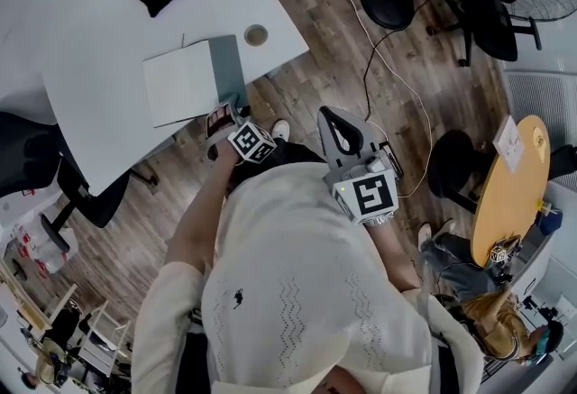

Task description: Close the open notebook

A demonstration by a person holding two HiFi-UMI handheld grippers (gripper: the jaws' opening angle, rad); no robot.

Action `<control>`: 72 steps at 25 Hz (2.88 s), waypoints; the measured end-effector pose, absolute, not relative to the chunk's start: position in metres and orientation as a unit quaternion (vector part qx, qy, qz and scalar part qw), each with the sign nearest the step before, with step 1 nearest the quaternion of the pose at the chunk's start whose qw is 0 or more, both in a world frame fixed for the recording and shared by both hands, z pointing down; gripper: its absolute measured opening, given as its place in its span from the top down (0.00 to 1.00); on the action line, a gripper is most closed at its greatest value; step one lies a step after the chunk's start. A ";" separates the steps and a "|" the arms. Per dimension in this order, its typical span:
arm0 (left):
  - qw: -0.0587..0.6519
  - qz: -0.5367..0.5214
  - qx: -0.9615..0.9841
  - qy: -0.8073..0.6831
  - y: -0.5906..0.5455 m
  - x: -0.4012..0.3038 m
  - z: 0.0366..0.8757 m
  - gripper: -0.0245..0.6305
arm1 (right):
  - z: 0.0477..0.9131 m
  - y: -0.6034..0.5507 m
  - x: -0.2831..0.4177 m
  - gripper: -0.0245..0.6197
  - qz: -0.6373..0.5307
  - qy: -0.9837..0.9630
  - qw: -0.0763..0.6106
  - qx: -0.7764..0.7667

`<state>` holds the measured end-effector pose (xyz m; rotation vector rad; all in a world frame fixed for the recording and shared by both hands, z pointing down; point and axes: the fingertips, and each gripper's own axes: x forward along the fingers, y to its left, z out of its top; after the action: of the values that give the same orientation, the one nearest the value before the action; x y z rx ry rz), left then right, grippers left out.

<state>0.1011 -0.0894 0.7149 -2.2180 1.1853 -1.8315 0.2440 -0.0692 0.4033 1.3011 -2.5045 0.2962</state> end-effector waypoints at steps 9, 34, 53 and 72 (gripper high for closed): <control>-0.032 -0.551 -0.727 0.407 -0.088 0.104 0.707 0.79 | 0.403 -0.071 0.239 0.96 0.101 -0.879 0.151 0.441; -0.255 -0.371 -0.754 0.478 -0.092 0.099 0.681 0.93 | 0.406 -0.067 0.221 0.96 0.097 -0.897 0.151 0.404; -0.284 -0.286 -0.773 0.489 -0.092 0.089 0.653 0.93 | 0.409 -0.072 0.188 0.96 0.093 -0.902 0.156 0.393; -0.276 -0.240 -0.811 0.456 -0.089 0.072 0.619 0.93 | 0.408 -0.075 0.135 0.96 0.116 -0.895 0.147 0.405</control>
<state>0.0723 -0.0887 0.6193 -3.1241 1.7565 -0.9236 0.1349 -0.0752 0.4083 1.1654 -2.5748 0.3326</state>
